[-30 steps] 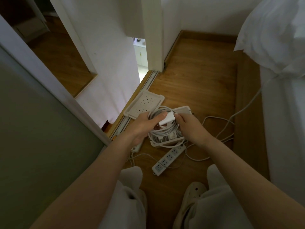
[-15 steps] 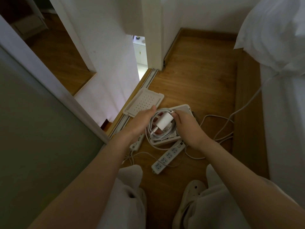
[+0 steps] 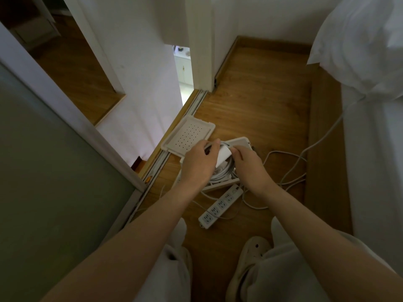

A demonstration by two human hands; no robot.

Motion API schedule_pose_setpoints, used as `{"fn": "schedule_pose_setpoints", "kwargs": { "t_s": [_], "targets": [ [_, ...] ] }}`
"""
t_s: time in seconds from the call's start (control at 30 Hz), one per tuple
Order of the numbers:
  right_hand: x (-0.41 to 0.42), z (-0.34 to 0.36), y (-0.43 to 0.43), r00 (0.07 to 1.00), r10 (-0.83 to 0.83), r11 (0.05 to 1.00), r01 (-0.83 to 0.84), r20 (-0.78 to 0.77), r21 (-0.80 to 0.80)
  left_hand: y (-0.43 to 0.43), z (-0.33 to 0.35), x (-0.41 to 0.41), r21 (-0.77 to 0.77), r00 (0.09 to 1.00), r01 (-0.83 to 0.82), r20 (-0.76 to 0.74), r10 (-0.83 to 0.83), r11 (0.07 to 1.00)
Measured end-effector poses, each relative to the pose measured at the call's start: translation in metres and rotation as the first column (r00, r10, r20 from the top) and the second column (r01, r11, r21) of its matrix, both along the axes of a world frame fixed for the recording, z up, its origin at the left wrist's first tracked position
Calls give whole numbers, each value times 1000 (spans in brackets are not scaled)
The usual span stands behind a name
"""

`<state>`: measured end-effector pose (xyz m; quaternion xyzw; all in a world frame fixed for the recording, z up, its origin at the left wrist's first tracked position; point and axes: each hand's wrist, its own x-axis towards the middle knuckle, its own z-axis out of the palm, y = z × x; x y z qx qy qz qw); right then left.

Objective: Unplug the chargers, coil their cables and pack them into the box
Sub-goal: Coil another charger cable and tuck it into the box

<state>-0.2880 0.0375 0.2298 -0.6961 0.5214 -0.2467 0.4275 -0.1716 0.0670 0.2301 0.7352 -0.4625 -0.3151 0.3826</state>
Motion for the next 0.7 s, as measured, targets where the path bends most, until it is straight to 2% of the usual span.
{"fn": "schedule_pose_setpoints", "kwargs": {
  "t_s": [0.17,0.3,0.37,0.43,0.57,0.7],
  "targets": [
    [1,8,2,997,-26,998,22,69,60,-5,4,5,-12,992,-91,-83,90,996],
    [-1,10,1,989,-85,977,59,123,204,-3,2,6,42,995,-20,-100,24,999],
    [-4,9,0,989,-57,975,25,139,222,-1,1,5,81,988,19,-151,-7,996],
    [-6,9,2,975,-55,967,-1,214,256,1,2,5,70,990,23,-142,-13,997],
    [-6,13,8,904,-124,920,-50,408,388,1,6,6,-7,983,-82,-164,80,997],
    [1,16,8,904,-173,910,-5,391,414,-2,10,5,2,960,-133,-246,130,991]
  ]
}}
